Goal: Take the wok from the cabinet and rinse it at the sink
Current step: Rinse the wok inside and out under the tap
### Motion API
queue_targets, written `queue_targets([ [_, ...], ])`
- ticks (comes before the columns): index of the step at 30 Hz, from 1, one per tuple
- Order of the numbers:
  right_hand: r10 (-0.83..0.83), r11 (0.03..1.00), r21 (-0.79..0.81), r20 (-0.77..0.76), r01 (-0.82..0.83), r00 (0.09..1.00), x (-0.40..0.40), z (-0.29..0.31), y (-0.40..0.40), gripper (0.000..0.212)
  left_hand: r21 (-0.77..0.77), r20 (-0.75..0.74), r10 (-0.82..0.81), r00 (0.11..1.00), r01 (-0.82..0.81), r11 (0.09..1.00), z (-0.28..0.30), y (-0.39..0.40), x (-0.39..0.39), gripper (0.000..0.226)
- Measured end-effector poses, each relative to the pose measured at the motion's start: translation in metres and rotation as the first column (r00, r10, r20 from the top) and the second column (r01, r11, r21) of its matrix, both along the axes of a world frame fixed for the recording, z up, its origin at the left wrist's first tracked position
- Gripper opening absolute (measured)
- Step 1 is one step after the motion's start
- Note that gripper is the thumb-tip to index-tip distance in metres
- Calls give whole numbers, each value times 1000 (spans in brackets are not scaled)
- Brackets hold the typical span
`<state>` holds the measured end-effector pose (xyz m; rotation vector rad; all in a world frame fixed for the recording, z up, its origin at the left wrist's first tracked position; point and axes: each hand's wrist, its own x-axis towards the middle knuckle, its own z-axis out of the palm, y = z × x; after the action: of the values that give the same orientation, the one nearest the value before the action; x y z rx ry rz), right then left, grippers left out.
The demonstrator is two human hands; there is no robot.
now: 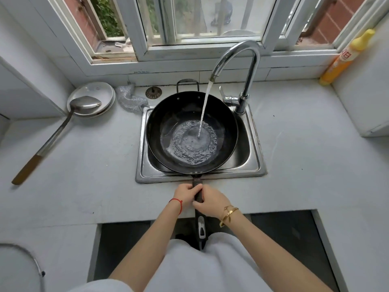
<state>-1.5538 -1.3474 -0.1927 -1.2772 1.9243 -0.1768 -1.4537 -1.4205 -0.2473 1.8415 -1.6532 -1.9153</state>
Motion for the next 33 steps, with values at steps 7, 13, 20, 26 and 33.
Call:
queue_targets([
  [7,-155,981,105,-95,165,983,23,-16,3,38,30,-17,43,999,-43,999,0,2,-3,28],
  [13,-590,807,115,215,579,778,42,-29,6,20,82,-85,91,992,-84,993,-6,5,-2,36],
  [20,-738,650,122,335,750,586,49,-31,14,31,257,-248,243,938,-178,950,4,11,-5,24],
  [26,-728,652,-7,273,758,629,42,-27,22,33,343,-314,350,883,-238,909,16,22,-16,18],
  [33,-649,730,-108,199,675,734,36,-19,27,32,388,-379,406,832,-256,886,24,25,-20,17],
])
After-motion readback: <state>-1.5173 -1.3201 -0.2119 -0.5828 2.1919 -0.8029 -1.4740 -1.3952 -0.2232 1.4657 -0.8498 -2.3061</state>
